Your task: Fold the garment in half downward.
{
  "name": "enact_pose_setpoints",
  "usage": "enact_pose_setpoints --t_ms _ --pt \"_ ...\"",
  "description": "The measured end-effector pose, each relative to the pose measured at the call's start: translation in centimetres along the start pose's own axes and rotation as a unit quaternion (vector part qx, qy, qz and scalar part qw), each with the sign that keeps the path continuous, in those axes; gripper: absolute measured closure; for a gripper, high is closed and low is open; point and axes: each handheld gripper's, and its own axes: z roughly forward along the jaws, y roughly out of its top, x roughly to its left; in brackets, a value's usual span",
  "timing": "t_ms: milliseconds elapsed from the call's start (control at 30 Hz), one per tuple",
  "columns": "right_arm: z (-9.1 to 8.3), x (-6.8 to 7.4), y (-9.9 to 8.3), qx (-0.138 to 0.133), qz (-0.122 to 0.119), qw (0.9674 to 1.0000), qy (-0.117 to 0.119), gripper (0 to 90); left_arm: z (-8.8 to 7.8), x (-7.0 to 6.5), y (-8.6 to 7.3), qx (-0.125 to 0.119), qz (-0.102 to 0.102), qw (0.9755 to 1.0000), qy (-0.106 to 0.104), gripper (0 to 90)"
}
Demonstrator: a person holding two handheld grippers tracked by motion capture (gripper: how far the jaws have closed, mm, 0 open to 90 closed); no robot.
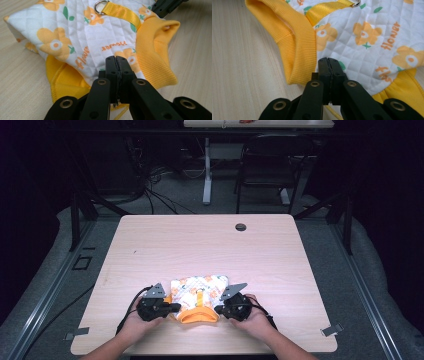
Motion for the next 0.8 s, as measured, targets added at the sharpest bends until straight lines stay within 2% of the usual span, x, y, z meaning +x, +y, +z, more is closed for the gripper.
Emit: enact_pose_setpoints --t_ms 567,800 --pt "0.2 -0.2 0.1 -0.003 0.01 0.9999 0.0 90.0 0.1 0.4 0.2 -0.001 -0.005 1.0 0.003 89.5" --pt "0.3 -1.0 0.2 -0.012 0.024 0.9996 -0.004 90.0 0.6 1.1 0.6 -0.006 -0.014 0.9998 0.012 89.6"
